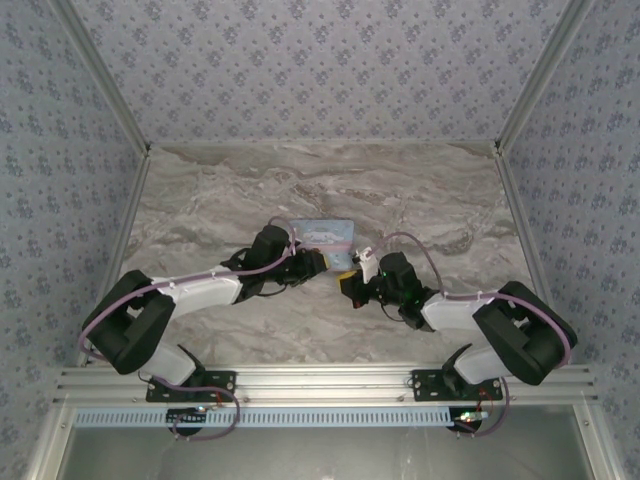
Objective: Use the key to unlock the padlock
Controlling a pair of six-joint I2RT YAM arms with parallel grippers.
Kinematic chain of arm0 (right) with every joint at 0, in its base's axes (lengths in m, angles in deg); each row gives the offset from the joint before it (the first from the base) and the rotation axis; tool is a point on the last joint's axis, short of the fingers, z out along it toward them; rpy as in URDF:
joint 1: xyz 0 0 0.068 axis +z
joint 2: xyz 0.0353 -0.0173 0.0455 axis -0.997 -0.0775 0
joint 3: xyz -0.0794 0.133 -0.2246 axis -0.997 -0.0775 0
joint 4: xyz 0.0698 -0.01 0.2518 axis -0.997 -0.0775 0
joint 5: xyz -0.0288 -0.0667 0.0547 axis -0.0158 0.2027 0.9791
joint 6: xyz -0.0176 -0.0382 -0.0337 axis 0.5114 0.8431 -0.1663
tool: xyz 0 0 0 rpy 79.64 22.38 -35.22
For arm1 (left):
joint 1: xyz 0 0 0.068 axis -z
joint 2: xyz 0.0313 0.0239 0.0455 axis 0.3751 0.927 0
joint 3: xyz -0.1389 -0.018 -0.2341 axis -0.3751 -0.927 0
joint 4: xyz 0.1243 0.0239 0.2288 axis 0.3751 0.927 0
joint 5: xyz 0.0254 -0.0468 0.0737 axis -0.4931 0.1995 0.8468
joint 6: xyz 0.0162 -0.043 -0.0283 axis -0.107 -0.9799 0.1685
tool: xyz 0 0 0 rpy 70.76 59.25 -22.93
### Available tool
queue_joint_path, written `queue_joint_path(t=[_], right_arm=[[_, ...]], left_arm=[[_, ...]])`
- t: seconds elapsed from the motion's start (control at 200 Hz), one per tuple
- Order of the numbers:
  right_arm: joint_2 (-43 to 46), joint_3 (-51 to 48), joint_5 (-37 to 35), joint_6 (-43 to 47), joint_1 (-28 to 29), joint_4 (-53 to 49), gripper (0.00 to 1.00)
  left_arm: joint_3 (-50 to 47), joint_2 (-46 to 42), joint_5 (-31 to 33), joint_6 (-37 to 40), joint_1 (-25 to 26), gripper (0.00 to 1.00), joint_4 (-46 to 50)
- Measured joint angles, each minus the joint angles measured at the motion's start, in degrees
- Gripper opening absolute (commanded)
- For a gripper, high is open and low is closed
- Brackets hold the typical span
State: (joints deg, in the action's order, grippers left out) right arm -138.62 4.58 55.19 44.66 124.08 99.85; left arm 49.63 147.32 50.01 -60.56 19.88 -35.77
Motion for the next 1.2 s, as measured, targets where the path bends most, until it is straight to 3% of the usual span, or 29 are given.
queue_joint_path(t=[1.199], right_arm=[[-3.48,4.24,1.68,0.02,-0.42,-0.28,0.0]], left_arm=[[0.07,0.0,-0.04,-0.02,-0.66,0.27,0.11]])
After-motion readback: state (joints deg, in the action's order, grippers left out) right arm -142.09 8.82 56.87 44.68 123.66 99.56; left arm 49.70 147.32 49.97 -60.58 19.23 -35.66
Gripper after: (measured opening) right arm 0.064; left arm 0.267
